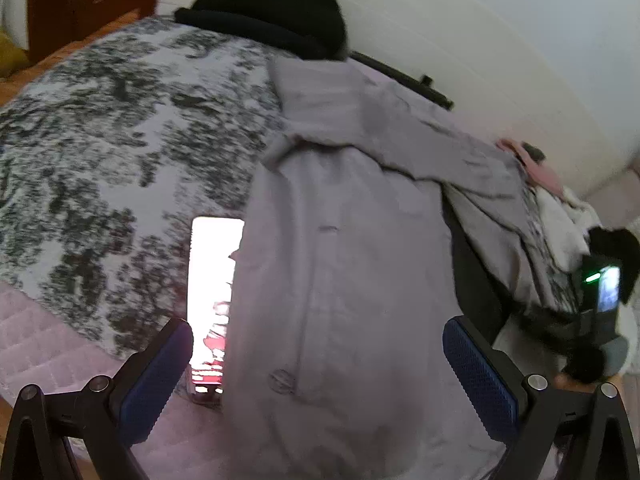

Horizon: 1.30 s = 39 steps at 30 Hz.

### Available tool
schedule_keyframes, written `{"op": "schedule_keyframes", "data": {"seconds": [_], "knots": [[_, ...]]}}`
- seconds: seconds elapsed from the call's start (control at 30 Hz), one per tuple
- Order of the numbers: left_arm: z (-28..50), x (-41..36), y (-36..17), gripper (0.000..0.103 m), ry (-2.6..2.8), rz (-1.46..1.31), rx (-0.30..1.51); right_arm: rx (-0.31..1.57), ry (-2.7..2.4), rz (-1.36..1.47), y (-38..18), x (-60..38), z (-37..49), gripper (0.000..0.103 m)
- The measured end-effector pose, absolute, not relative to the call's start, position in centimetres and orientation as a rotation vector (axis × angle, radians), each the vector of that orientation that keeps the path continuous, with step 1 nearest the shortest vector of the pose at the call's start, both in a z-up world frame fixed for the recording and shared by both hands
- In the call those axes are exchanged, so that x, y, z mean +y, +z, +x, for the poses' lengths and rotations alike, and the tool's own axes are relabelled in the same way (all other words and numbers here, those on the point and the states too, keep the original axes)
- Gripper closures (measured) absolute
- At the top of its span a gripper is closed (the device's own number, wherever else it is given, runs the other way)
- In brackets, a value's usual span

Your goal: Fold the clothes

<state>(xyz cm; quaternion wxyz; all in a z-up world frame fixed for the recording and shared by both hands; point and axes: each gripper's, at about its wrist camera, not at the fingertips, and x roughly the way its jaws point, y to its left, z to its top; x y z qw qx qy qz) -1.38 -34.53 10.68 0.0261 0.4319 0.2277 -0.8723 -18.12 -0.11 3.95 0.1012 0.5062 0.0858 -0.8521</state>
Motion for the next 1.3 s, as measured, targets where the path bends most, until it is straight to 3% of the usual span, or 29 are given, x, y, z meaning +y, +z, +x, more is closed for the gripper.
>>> {"op": "schedule_keyframes", "data": {"seconds": [0.17,0.23,0.3,0.37,0.43,0.47,0.5,0.63,0.77,0.87,0.93,1.0,1.1,1.17,1.23,1.3], "knots": [[-1.4,-33.4,10.7,0.000,-2.716,1.365,0.663,-0.452,-2.206,1.254,9.2,5.2,-16.1,0.095],[-1.4,-33.2,10.7,0.000,-2.718,1.367,0.656,-0.645,-2.036,1.161,10.6,6.5,-15.6,0.095],[-1.4,-33.1,10.7,0.000,-2.713,1.366,0.656,-0.678,-1.999,1.135,11.7,6.5,-15.0,0.095],[-1.5,-33.0,10.7,0.000,-2.707,1.364,0.656,-0.499,-2.106,1.162,12.2,5.1,-13.5,0.086],[-1.5,-33.0,10.5,0.000,-2.695,1.364,0.647,-0.140,-2.204,1.172,11.9,2.1,-10.7,0.055],[-1.5,-33.1,10.4,0.000,-2.690,1.367,0.645,0.043,-2.239,1.169,11.7,0.7,-9.3,0.025],[-1.5,-33.1,10.3,0.000,-2.685,1.370,0.642,0.204,-2.243,1.150,11.2,-0.5,-7.4,0.020],[-1.4,-33.3,10.1,0.000,-2.680,1.375,0.636,0.810,-2.217,0.922,7.4,-2.7,2.5,0.021],[-1.4,-33.3,9.9,0.000,-2.679,1.382,0.622,1.213,-2.138,0.842,2.7,-3.3,6.8,0.021],[-1.4,-32.9,9.8,0.000,-2.683,1.395,0.608,1.360,-2.103,0.865,0.1,-2.9,6.8,0.025],[-1.4,-32.4,9.7,0.000,-2.688,1.395,0.582,1.424,-2.101,0.884,-1.2,-2.4,6.4,0.038],[-1.4,-32.1,9.7,0.000,-2.689,1.397,0.559,1.402,-2.157,0.890,-0.8,-1.6,5.8,0.058],[-1.5,-32.0,9.5,0.000,-2.685,1.405,0.550,1.450,-2.234,0.857,-0.1,-0.5,5.2,0.062],[-1.6,-32.0,9.4,0.000,-2.683,1.409,0.550,1.492,-2.247,0.855,0.1,-0.1,5.0,0.062],[-1.6,-32.1,9.3,0.000,-2.679,1.412,0.549,1.436,-2.199,0.889,0.5,-0.1,5.6,0.053],[-1.6,-32.2,9.2,0.000,-2.675,1.414,0.551,1.426,-2.131,0.871,0.1,-0.4,6.8,0.025]]}}
